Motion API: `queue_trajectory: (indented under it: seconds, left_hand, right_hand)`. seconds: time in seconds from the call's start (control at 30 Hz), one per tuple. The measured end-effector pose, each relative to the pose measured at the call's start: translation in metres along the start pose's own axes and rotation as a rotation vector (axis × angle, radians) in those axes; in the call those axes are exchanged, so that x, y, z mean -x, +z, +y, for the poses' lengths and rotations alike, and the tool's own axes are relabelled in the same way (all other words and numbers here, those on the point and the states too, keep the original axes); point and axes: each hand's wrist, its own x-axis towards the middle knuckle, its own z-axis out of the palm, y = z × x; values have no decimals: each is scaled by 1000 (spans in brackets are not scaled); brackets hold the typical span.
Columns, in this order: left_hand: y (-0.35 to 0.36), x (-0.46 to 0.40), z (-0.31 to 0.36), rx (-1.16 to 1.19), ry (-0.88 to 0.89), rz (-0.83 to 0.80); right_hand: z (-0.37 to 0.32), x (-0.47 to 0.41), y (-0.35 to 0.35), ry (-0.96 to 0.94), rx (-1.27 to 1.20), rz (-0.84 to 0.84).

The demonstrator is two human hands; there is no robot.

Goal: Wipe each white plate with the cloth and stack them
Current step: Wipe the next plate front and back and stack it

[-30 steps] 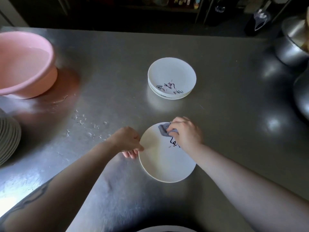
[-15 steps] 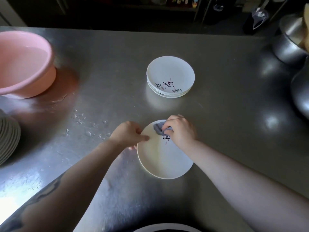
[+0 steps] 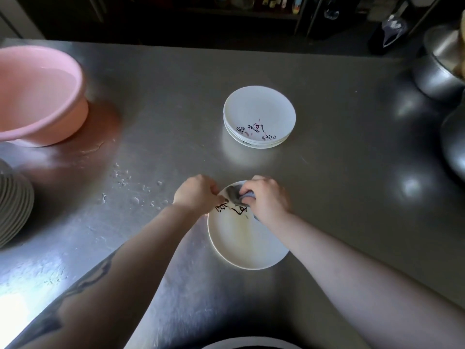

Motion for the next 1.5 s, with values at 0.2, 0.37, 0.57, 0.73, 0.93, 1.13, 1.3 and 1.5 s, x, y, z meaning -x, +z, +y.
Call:
queue_trajectory:
  seconds: [0.2, 0.37, 0.57, 0.73, 0.93, 1.13, 1.3, 1.5]
  left_hand:
    - [-3, 11, -9, 117, -173, -503]
    - [0, 2, -2, 69, -40, -145]
    - [-1, 10, -11, 100, -194, -470]
    - [-8, 4, -10, -37, -61, -215]
    - [0, 0, -9, 44, -81, -128]
    - [11, 16, -23, 250, -154, -111]
    - [22, 29, -28, 398, -212, 4]
    - [30, 37, -27, 379, -221, 87]
  right_hand:
    - [17, 0, -4, 72, -4, 68]
    - [3, 0, 1, -17, -30, -34]
    - [14, 2, -6, 43, 24, 42]
    - [6, 1, 2, -2, 16, 24]
    - [4, -3, 3, -55, -11, -13]
    - [31, 9, -27, 86, 186, -10]
    - [40, 51, -34, 97, 184, -102]
    - [13, 101, -7, 83, -61, -166]
